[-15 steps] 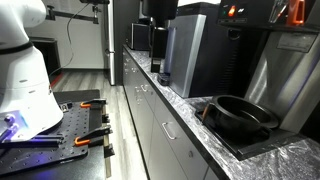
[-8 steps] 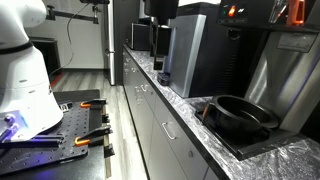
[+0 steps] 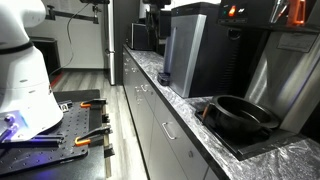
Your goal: Press the button on the water dispenser
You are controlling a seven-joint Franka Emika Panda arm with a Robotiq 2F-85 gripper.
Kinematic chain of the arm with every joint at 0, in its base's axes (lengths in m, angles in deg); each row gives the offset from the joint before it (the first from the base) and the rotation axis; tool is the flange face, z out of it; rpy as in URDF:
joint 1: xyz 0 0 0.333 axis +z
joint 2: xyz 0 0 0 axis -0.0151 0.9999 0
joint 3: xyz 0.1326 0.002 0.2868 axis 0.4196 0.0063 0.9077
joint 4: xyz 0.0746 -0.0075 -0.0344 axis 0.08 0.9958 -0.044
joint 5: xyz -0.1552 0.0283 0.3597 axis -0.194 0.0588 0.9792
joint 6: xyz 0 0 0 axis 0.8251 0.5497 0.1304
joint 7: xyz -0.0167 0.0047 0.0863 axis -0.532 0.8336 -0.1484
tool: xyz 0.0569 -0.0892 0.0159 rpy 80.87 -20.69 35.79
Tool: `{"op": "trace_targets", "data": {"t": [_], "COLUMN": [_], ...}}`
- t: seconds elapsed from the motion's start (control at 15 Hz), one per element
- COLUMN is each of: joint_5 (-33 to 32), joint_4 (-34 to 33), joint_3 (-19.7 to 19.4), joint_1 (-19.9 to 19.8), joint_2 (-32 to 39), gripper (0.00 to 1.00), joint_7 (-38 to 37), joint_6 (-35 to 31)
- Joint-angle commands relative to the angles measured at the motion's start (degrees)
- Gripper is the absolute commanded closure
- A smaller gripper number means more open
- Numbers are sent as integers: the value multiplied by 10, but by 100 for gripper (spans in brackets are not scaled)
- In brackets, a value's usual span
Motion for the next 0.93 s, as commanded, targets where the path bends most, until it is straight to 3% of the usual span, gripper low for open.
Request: {"op": "trace_targets", "data": {"t": [0.0,0.53,0.87], "joint_5": [-8,-6,-6], "joint_4": [29,9,10], "joint_3": [24,65,60], "joint_1": [18,86,93], "joint_2": [-70,-84,-86], "gripper": [0,0,0], "joint_7": [-17,-16,-14], "joint_6": [-9,-21,-14]}}
